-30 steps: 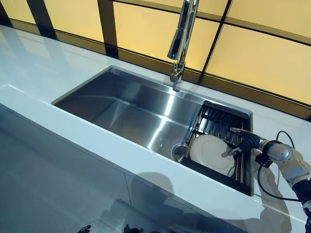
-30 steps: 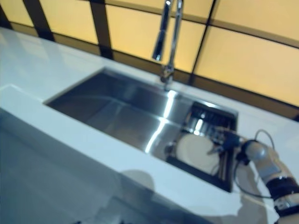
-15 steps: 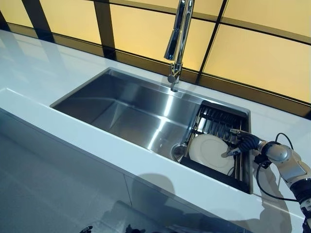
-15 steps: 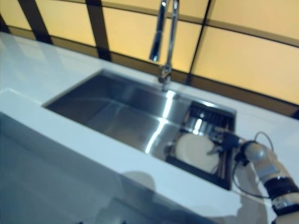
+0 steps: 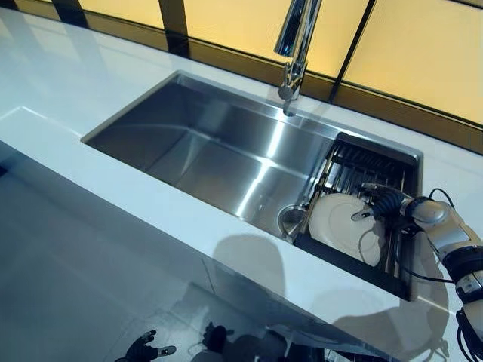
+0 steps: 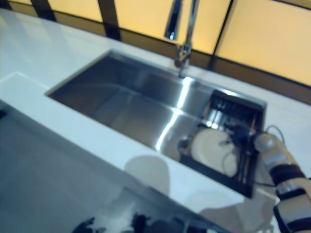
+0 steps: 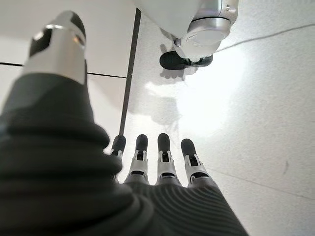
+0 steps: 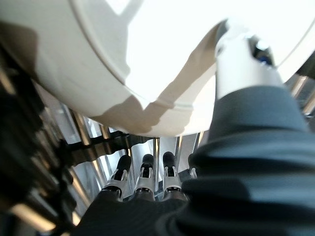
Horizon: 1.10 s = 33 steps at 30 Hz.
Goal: Take plates into dishwasher
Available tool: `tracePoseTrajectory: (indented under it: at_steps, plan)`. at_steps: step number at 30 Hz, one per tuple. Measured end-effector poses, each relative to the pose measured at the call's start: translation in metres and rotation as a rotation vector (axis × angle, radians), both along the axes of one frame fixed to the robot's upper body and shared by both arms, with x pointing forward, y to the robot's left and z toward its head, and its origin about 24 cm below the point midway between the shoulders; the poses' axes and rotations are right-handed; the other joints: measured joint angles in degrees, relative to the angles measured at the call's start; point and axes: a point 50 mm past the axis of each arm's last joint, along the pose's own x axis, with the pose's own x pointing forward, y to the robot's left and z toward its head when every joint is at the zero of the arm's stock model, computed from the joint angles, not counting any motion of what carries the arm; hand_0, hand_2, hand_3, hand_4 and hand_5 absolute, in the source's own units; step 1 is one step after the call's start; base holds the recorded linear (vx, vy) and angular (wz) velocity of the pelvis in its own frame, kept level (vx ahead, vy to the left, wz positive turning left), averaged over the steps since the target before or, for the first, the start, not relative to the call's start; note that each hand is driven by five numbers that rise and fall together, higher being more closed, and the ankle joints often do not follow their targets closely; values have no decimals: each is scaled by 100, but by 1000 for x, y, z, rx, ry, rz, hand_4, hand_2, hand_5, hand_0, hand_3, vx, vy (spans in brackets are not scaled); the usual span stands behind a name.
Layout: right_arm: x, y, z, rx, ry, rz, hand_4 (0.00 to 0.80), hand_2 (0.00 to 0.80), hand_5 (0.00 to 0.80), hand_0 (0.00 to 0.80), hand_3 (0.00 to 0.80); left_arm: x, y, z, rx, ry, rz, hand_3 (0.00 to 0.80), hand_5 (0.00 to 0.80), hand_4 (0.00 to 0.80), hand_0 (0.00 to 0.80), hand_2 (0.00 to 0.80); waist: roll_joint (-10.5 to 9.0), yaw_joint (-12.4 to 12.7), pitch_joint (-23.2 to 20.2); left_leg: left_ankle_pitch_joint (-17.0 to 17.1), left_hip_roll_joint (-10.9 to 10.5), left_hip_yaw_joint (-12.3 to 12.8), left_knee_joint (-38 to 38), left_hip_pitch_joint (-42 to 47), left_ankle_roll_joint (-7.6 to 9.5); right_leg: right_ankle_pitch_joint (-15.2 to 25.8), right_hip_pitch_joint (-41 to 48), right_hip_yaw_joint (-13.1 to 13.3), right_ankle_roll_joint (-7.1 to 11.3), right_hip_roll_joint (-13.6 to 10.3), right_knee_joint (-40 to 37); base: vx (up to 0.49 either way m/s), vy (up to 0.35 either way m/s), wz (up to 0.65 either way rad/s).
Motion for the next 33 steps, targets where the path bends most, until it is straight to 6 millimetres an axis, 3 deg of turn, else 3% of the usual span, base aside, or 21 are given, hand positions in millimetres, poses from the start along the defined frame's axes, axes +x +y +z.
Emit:
tracePoseTrajectory:
  at_steps: [18,33]
  plan:
    - [9,-10,45,91,-50,-56,0,0,0,0,0,21,-8,9,-34,-77,-13,0,0,0,0,0,116,-28,260,56,26,0,35,-323,-17,18,-341,7,-27,11,78,-31,-1,0]
    - [6,-16,58,170,18,-34,0,0,0,0,0,25,-9,11,-34,-97,-10,0,0,0,0,0,180,-22,301,58,28,2,14,-328,-16,16,-356,8,-30,10,78,0,0,0]
